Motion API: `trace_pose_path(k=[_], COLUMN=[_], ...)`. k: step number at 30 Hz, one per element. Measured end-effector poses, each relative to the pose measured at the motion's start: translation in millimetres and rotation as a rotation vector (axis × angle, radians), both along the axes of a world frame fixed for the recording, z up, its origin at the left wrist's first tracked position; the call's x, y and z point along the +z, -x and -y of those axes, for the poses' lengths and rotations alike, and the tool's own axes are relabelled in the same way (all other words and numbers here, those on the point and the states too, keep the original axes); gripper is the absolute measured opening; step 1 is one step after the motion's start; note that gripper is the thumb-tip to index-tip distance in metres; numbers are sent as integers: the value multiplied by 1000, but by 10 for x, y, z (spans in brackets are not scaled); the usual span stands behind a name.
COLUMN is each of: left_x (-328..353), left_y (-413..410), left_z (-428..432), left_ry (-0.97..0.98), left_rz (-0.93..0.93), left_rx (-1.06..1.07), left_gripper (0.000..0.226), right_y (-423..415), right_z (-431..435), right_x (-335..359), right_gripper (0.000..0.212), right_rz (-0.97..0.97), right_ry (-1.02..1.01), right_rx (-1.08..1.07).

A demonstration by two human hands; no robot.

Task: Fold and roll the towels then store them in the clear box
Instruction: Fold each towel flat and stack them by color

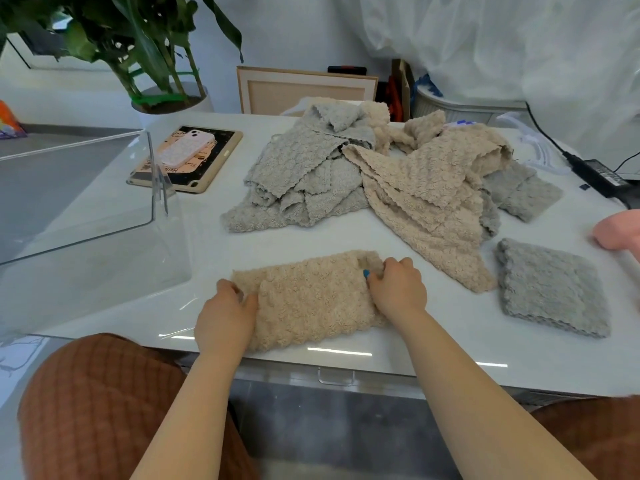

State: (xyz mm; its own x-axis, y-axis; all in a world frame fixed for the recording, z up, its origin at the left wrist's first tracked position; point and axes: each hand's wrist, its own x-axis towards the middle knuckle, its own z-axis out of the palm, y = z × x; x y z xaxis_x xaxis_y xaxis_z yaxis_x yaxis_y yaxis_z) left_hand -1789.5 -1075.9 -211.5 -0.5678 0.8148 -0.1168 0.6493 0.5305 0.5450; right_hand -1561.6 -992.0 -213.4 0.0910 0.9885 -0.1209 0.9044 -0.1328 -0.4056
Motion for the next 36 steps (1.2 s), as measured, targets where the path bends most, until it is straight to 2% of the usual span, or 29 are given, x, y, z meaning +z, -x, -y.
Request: trace_pose_path(k=[3,6,8,10,12,15,18,21,24,30,33,36], left_x=[-20,2,-15,-85,-164,-194,-159,-195,-321,-362,-359,-386], left_y=[-22,-91,-154,-214,-247,-233,-186,-167,-186,-176,-187,-163], left_z=[-46,-128,-188,-209,-185,-172,-192,-214,-235,-223,-237,-256], left_ry=[-252,-382,-353,-276,-229,-239,-322,-390,-374,-485,-481,-449], left_rz=[73,117,29,-159,-249,-201,-106,-172,-265,-224,-208,-231], left_rx=[-17,-55,-111,-181,-228,-199,-143,-132,-134,-95,-114,-107], left_gripper=[13,9,17,25,27,27,17,12,14,10,10,10], right_y=[-41,-245,-353,-401,-430,-473,-421,-346,-333,-346,-328,-316], right_z=[52,177,245,275,265,185,76,37,76,100,79,-11], right_x=[19,90,95,32,-52,-64,-39,-99,-224,-222,-189,-142], right_gripper=[19,20,21,21,20,17,19,21,17,9,10,15], right_rz=[-211,-235,-193,-129,-91,-96,-88,-20,44,-135,-133,25], right_ry=[-72,-221,-255,-205,-174,-235,-291,-262,-274,-449,-367,-232], right_rx=[6,-103,-166,-176,-154,-154,-143,-110,-82,-120,-83,-44])
